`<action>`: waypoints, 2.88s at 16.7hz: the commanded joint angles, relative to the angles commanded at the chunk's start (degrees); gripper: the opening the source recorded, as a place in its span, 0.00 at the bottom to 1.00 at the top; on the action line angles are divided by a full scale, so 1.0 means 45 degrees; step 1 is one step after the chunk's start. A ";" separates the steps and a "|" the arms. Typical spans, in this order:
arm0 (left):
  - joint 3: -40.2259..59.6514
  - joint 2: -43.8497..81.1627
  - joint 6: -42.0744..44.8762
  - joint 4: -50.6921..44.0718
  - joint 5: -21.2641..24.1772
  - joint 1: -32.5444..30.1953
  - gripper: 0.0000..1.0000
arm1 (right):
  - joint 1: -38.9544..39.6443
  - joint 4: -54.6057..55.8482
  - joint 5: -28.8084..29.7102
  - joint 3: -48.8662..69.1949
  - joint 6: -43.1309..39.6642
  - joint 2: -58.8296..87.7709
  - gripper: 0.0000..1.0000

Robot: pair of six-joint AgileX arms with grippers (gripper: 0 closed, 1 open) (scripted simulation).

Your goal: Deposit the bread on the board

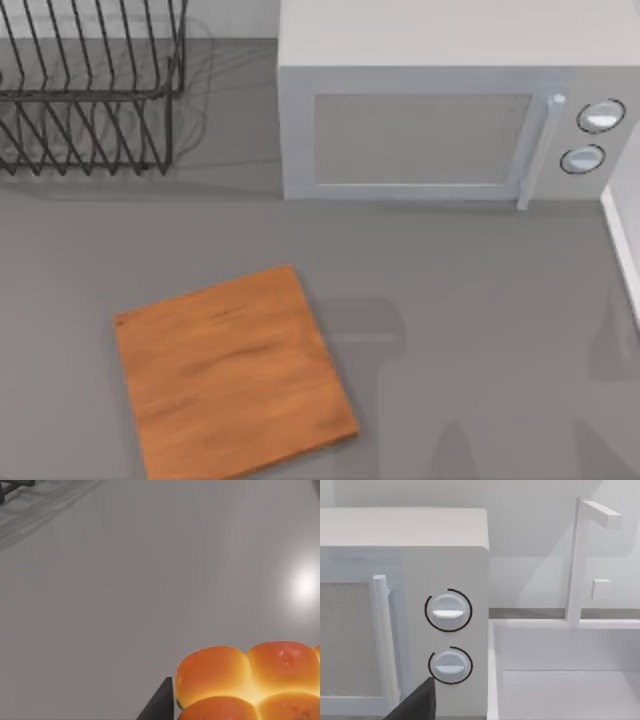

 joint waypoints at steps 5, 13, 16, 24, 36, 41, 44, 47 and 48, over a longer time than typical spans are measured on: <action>0.0000 0.0000 0.0000 0.0000 0.0000 0.0000 0.00 | 0.0000 0.0000 0.0000 0.0000 0.0000 0.0000 1.00; 0.0211 -0.1153 0.0037 -0.0099 0.0023 0.0484 0.00 | 0.0000 0.0000 0.0000 0.0000 0.0000 0.0000 1.00; 0.0339 -0.1765 0.0006 -0.0822 0.0027 0.0489 0.00 | 0.0000 0.0000 0.0000 0.0000 0.0000 0.0000 1.00; 0.0659 -0.3321 -0.0083 -0.2726 0.0007 0.0474 0.00 | 0.0000 0.0000 0.0000 0.0000 0.0000 0.0000 1.00; 0.0479 -0.4249 -0.1299 -0.2798 -0.0646 -0.0264 0.00 | 0.0000 0.0000 0.0000 0.0000 0.0000 0.0000 1.00; -0.0204 -0.5443 -0.5276 -0.0064 -0.3261 -0.2999 0.00 | 0.0000 0.0000 0.0000 0.0000 0.0000 0.0000 1.00; -0.0791 -0.6470 -0.8636 0.2357 -0.5675 -0.5390 0.00 | 0.0000 0.0000 0.0000 0.0000 0.0000 0.0000 1.00; -0.1590 -0.7518 -1.2541 0.5096 -0.8556 -0.8132 0.00 | 0.0000 0.0000 0.0000 0.0000 0.0000 0.0000 1.00; -0.1910 -0.7847 -1.3935 0.6047 -0.9594 -0.9096 0.00 | 0.0000 0.0000 0.0000 0.0000 0.0000 0.0000 1.00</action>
